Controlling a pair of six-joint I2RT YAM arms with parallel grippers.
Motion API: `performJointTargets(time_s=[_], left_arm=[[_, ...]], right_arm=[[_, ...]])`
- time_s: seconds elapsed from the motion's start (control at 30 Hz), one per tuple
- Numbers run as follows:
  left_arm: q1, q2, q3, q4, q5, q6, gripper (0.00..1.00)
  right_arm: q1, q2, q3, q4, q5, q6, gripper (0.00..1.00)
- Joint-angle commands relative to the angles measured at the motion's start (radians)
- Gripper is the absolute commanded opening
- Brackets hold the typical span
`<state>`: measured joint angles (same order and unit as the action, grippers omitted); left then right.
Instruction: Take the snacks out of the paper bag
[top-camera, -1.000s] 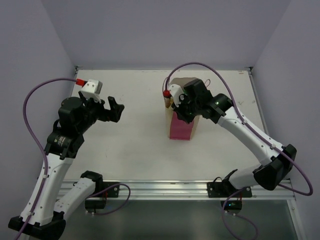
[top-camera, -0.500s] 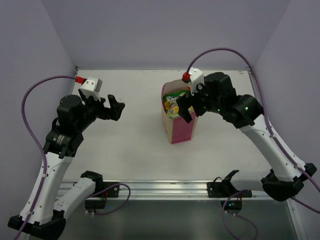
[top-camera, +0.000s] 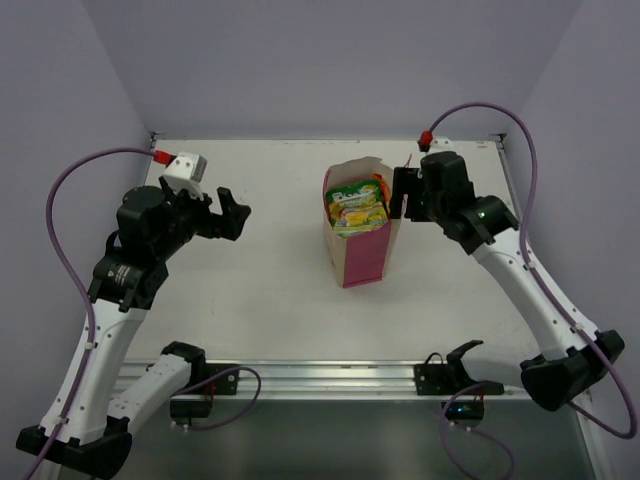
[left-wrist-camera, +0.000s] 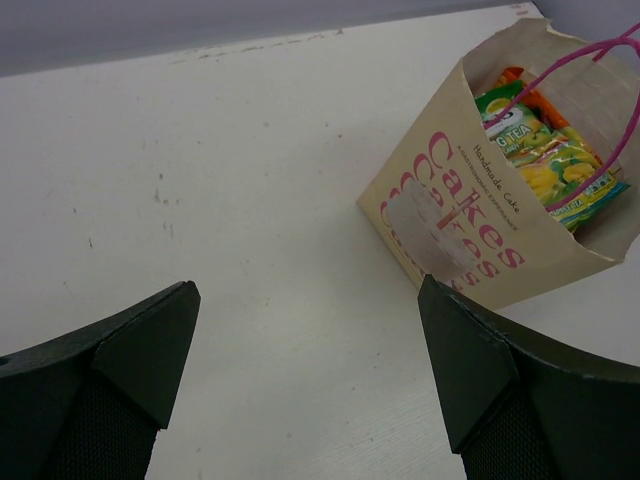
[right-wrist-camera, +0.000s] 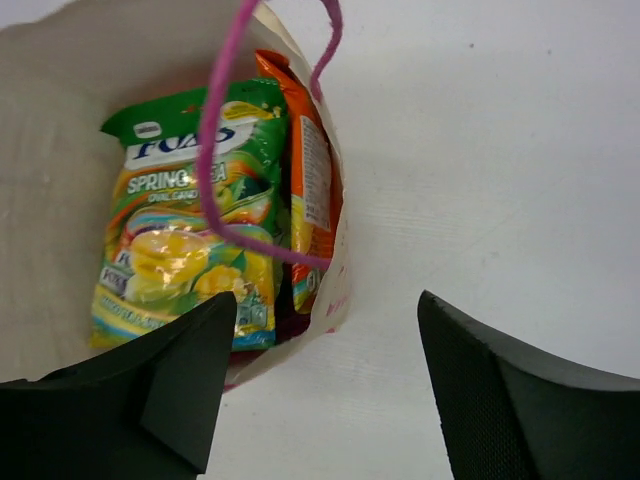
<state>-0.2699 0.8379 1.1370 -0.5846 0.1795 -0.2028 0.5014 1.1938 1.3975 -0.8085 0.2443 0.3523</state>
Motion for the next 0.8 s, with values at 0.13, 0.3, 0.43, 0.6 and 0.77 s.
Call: performJointTargets(time_s=[0.13,0.3,0.43,0.6,0.77], left_arm=[[-0.006,-0.006,0.035,-0.018,0.012,-0.014,1.0],[-0.006,-0.008,0.032,-0.023,0.006,-0.012,1.0],[-0.006,0.007,0.035,-0.023,0.015,-0.012,1.0],[-0.006,0.032,0.047,-0.021,0.026,-0.01,1.0],[-0.006,0.07,0.087,-0.008,0.046,-0.009,1.0]], right_arm=[[-0.043,0.095,-0.063,0.242,0.007,0.085,0.6],[-0.064,0.116,-0.112,0.331,0.027,0.082,0.51],[-0.07,0.153,-0.094,0.339,0.036,0.03,0.37],[-0.073,0.182,-0.086,0.353,0.023,-0.022,0.2],[-0.072,0.182,-0.052,0.358,0.036,-0.105,0.0]])
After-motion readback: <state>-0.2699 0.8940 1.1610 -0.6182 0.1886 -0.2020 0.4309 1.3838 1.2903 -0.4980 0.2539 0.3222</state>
